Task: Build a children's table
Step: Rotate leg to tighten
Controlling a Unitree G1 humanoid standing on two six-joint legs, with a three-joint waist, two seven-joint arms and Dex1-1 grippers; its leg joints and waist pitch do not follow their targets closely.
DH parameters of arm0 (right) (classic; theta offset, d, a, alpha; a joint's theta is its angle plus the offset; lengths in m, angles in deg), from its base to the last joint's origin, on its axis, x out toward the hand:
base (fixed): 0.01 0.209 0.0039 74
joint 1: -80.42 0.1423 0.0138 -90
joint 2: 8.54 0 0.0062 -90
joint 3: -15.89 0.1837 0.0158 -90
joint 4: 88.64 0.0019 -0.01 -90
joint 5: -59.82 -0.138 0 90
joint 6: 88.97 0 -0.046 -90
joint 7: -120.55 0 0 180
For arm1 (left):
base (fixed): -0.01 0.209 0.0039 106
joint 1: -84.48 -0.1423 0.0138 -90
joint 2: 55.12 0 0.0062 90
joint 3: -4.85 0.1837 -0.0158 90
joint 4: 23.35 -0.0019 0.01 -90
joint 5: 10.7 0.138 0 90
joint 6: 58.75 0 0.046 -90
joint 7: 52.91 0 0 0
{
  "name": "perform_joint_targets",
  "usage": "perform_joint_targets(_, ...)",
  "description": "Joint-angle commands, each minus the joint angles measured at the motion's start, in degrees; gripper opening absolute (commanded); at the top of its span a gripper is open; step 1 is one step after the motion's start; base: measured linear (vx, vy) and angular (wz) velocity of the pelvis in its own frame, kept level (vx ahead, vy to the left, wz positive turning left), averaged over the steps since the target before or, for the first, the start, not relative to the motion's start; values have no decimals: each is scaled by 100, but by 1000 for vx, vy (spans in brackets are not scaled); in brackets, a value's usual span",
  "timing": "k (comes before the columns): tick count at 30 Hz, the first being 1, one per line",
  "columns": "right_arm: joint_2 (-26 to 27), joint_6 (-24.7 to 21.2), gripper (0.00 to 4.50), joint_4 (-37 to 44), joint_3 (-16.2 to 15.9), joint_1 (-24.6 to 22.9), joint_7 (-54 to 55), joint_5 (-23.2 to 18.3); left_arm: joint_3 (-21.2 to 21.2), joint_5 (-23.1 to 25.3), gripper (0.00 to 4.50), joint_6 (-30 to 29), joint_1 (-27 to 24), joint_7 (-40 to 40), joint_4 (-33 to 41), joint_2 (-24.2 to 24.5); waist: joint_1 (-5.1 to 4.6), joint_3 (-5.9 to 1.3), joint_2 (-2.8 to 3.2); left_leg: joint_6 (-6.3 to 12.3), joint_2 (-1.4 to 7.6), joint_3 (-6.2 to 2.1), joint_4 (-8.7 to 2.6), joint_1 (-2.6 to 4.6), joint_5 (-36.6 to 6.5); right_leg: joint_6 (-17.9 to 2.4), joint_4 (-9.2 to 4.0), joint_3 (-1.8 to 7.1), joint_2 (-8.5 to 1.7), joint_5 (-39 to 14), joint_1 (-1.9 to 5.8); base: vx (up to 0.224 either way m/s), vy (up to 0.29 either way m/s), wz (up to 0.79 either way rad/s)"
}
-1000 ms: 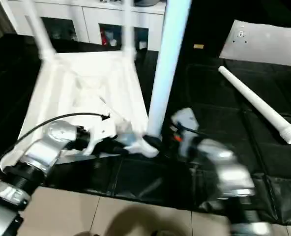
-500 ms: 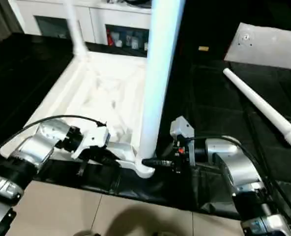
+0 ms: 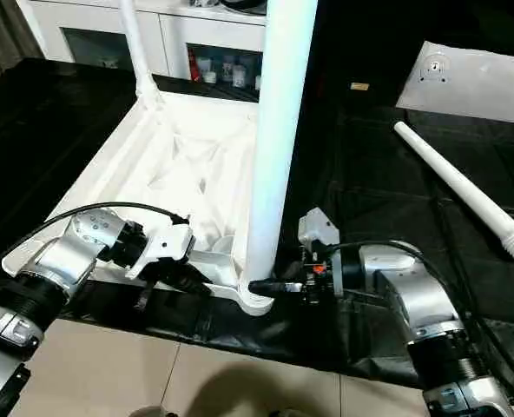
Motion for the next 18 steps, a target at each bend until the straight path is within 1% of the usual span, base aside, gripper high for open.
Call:
perform_joint_targets(1, -30, -57, 227, -20, -21, 117, -42, -45, 244, 118, 0, 130, 56, -309, -17, -23, -19, -364, -60, 487, 160, 14, -357, -9, -505, -1238, -375, 337, -372, -791, 352, 0, 0, 0)
perform_joint_targets(5, -32, -107, 211, 34, -53, 76, -75, -70, 240, 137, 0, 144, 77, -313, -68, -14, -21, -348, -51, 473, 153, 13, -362, -12, -554, -1221, -391, 336, -370, -851, 349, 0, 0, 0)
perform_joint_targets(6, -24, -136, 208, 76, -69, 41, -75, -87, 232, 142, 0, 132, 87, -295, -92, -11, -18, -334, -22, 459, 154, 8, -369, -11, -587, -1216, -395, 335, -372, -887, 345, 0, 0, 0)
perform_joint_targets(7, -21, -153, 207, 101, -76, 25, -74, -96, 226, 140, 0, 118, 86, -289, -91, -8, -23, -331, -25, 453, 151, 12, -368, -12, -610, -1206, -405, 335, -367, -910, 343, 0, 0, 0)
perform_joint_targets(8, -6, -198, 207, 158, -79, -19, -67, -124, 206, 133, 0, 73, 94, -256, -108, -21, -25, -333, -40, 440, 147, 11, -369, -11, -628, -1194, -408, 336, -365, -940, 352, 0, 0, 0)
perform_joint_targets(9, 4, -232, 207, 204, -82, -51, -59, -143, 192, 126, 0, 40, 97, -235, -114, -29, -19, -329, -18, 432, 153, 6, -373, -6, -626, -1197, -402, 336, -368, -935, 347, 0, 0, 0)
perform_joint_targets(10, 4, -235, 206, 207, -82, -53, -58, -144, 190, 126, 0, 36, 97, -232, -115, -30, -21, -330, -26, 436, 150, 10, -370, -7, -621, -1198, -408, 336, -362, -920, 347, 0, 0, 0)
perform_joint_targets(11, 13, -276, 206, 264, -87, -93, -40, -160, 169, 120, 0, -31, 103, -184, -120, -46, -21, -324, -16, 429, 155, 11, -373, -2, -640, -1206, -411, 338, -361, -905, 342, 0, 0, 0)
perform_joint_targets(12, 59, -400, 206, 422, -80, -214, 79, -208, 109, 120, 0, -238, 120, 7, -114, -110, -17, -313, 15, 412, 156, 8, -378, 1, -641, -1211, -410, 342, -355, -872, 338, 0, 0, 0)
perform_joint_targets(13, 59, -400, 205, 422, -80, -214, 79, -208, 107, 119, 0, -238, 121, 7, -113, -113, -17, -313, 15, 412, 156, 8, -378, 1, -641, -1211, -410, 342, -355, -872, 338, 0, 0, 0)
perform_joint_targets(14, 151, -601, 205, 582, -42, -339, 327, -256, 30, 97, 0, -484, 130, 238, -89, -200, -6, -302, 18, 389, 160, 8, -390, 14, -711, -1218, -427, 342, -362, -949, 335, 0, 0, 0)
perform_joint_targets(15, 162, -626, 205, 597, -38, -351, 359, -259, 21, 92, 0, -506, 131, 261, -87, -210, 6, -297, 11, 377, 156, 8, -389, 12, -740, -1188, -443, 341, -365, -1024, 334, 0, 0, 0)
perform_joint_targets(16, 296, -736, 205, 719, 15, -459, 654, -272, -58, 40, 0, -711, 128, 455, -35, -301, -2, -294, 6, 339, 156, 4, -402, 7, -788, -1140, -448, 343, -371, -1157, 335, 0, 0, 0)
perform_joint_targets(17, 351, -747, 205, 757, 37, -498, 759, -273, -86, 18, 0, -786, 124, 518, -8, -333, 3, -278, 3, 290, 160, -1, -413, 26, -892, -1091, -486, 341, -381, -1392, 319, 0, 0, 0)
perform_joint_targets(18, 541, -808, 205, 786, 99, -564, 1165, -193, -143, -23, 0, -1021, 113, 692, 100, -427, -6, -255, -1, 231, 153, -8, -432, 30, -997, -1015, -516, 337, -383, -1671, 307, 0, 0, 0)
